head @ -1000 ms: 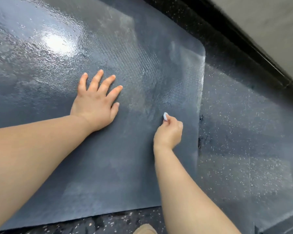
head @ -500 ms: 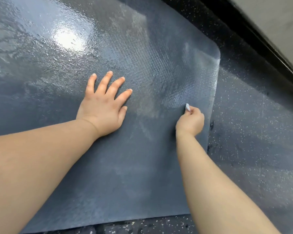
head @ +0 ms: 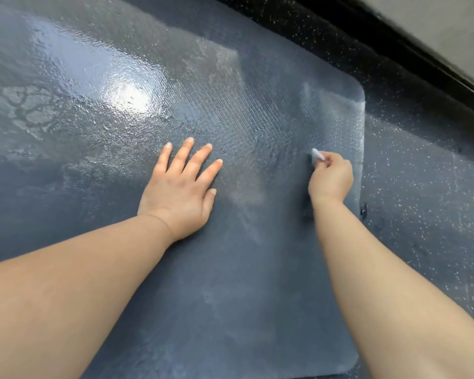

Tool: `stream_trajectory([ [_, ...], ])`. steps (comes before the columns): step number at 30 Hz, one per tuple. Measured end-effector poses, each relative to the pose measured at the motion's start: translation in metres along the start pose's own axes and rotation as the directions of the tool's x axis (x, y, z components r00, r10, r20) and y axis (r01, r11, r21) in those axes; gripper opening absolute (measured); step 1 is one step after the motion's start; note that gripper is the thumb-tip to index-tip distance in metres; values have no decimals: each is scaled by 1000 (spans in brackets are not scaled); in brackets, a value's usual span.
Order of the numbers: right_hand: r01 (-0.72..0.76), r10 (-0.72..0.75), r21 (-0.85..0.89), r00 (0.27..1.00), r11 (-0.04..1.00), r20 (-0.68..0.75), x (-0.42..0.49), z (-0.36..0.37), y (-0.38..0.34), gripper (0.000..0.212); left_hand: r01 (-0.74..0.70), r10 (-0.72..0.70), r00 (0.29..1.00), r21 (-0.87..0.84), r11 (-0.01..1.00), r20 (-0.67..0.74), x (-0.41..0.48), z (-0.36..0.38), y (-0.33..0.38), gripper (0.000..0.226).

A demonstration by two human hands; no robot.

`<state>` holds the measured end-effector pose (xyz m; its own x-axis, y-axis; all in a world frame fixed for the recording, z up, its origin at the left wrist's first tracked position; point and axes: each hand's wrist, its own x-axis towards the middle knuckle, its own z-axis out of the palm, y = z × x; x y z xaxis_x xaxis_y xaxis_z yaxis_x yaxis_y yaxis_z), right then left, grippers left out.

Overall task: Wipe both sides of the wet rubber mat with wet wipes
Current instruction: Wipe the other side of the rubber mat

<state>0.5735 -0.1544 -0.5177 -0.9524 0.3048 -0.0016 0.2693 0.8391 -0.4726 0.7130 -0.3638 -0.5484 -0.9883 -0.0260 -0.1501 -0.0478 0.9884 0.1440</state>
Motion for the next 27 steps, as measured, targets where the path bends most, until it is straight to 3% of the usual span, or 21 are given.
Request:
stream_trajectory([
  [3, -45, 44, -69, 999, 997, -10, -11, 21, -12, 25, 11, -11, 1000, -35, 999, 0, -1, -2, 0, 59],
  [6, 207, -208, 20, 976, 978, 64, -67, 38, -31, 24, 9, -17, 998, -125, 992, -63, 0, -5, -1, 51],
  [9, 457, -463, 91, 839, 885, 287, -113, 36, -42, 21, 1, -44, 981, -222, 975, -189, 7, -12, -1, 49],
  [11, 512, -539, 178, 754, 840, 375, -111, 25, -39, 20, -9, -40, 964, -183, 983, -264, 18, -17, -6, 50],
  [13, 447, -486, 192, 820, 874, 301, -85, 12, -33, 24, 13, -47, 973, -147, 989, -225, 29, -19, -14, 48],
  [16, 218, -224, 60, 969, 974, 106, -21, -6, -13, 22, 103, -105, 992, -24, 994, -66, 38, -10, -26, 59],
  [19, 48, -48, -36, 999, 998, -5, 27, -11, 4, 24, 118, -115, 992, 54, 992, -52, 39, -3, -26, 63],
  [24, 17, -18, -111, 1000, 994, -10, 12, 24, -15, 26, 133, -128, 990, 106, 985, -56, 40, 0, -23, 66],
  [27, 193, -194, 43, 981, 980, 12, -47, 54, -49, 23, 128, -124, 991, 70, 989, -58, 39, -3, -22, 65],
])
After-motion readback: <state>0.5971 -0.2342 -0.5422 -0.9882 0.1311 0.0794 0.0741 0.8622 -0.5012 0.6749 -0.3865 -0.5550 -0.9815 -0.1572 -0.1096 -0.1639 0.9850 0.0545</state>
